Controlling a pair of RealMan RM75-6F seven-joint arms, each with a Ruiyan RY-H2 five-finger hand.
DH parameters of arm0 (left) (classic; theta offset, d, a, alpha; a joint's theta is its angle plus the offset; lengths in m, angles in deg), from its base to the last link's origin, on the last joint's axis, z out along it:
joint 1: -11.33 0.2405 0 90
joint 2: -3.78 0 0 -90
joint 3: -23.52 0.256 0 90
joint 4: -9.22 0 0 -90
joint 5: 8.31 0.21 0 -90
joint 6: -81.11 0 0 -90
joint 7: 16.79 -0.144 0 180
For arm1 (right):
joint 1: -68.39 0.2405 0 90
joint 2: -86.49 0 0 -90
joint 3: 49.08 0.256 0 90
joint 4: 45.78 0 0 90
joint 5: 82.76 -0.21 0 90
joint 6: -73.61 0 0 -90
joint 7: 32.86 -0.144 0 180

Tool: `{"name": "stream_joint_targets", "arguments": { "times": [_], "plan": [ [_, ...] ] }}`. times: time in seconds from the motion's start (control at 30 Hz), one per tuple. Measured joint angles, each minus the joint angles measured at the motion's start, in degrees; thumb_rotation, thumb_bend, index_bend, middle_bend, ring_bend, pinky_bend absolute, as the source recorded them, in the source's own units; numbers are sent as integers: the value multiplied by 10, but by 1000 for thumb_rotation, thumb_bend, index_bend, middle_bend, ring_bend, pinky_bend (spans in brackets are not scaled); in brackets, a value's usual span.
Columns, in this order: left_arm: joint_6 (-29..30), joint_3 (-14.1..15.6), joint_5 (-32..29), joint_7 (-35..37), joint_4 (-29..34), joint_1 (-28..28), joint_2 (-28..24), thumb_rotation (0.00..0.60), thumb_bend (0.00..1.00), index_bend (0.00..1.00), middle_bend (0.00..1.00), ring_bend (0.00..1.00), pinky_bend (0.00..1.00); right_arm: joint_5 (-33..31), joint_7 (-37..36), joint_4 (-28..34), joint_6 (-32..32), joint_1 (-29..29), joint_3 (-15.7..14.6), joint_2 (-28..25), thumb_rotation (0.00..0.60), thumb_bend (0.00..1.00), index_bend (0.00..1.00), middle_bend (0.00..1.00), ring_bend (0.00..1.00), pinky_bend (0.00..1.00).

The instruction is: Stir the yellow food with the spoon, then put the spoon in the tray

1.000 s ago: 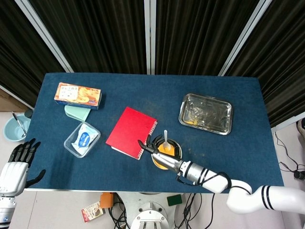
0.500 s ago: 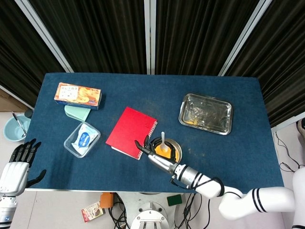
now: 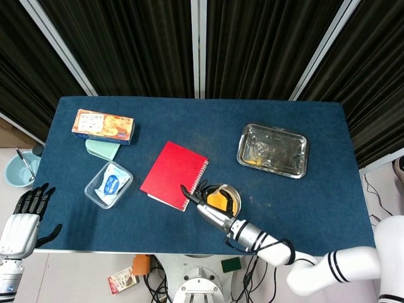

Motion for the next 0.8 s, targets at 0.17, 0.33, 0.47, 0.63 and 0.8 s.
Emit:
{"name": "stream_joint_targets", "arguments": {
  "times": [0.17, 0.33, 0.47, 0.63, 0.8],
  "plan": [
    [0, 0, -1, -2, 3, 0, -2, 600, 236, 31, 12, 11, 80, 8, -25, 0, 8, 10, -7, -3, 600, 432, 940, 629, 366, 0],
    [1, 1, -1, -2, 4, 1, -5, 600, 235, 31, 12, 11, 80, 13, -55, 11, 18, 12, -17, -13, 600, 431, 940, 629, 366, 0],
    [2, 1, 0, -2, 5, 2, -6, 600, 235, 31, 12, 11, 80, 14, -81, 25, 26, 8, -34, -29, 600, 431, 940, 629, 367, 0],
    [2, 1, 3, -5, 9, 1, -7, 600, 235, 31, 12, 11, 80, 23, -116, 28, 44, -4, -48, -43, 600, 431, 940, 629, 368, 0],
    [4, 1, 6, -9, 14, 0, -9, 600, 235, 31, 12, 11, 80, 36, -172, 22, 68, -19, -47, -48, 600, 431, 940, 627, 367, 0]
  ]
}}
